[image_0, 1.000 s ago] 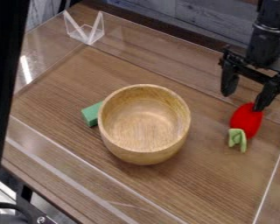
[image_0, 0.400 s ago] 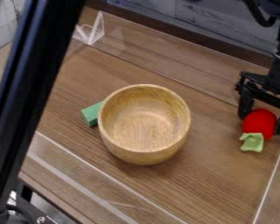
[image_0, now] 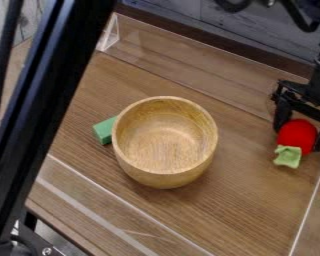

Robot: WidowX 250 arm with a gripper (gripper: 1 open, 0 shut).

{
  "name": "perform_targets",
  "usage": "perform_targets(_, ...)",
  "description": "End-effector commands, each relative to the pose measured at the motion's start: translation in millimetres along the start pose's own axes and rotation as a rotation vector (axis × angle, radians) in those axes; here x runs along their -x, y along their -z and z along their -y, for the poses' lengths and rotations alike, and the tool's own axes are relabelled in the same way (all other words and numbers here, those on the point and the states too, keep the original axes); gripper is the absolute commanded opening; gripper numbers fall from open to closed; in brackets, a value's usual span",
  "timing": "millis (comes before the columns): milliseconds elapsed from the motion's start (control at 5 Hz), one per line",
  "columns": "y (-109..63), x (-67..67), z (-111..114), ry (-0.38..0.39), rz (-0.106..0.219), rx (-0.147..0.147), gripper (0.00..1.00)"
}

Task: Move the red object to the left side of the table

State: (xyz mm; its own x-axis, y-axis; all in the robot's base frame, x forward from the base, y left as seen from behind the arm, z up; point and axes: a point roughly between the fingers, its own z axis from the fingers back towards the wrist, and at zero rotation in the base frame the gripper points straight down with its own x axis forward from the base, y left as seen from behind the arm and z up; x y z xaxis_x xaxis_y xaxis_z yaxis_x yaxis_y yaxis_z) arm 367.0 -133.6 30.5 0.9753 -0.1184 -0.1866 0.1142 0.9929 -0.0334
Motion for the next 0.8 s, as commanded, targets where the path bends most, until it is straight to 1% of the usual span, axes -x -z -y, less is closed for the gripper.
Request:
perform_targets(0, -25.9, -5.5, -3, -0.053, 0.06, 0.016, 1.0)
perform_targets(200, -17.1, -4.5, -18, -0.18, 0.059, 0.034, 1.0)
perform_targets(400, -12.4, -1.6, -32, -0.307, 0.062, 0.048, 1.0)
perform_targets(600, -11.8, 2.8, -38, -0.416, 0.066, 0.055, 1.0)
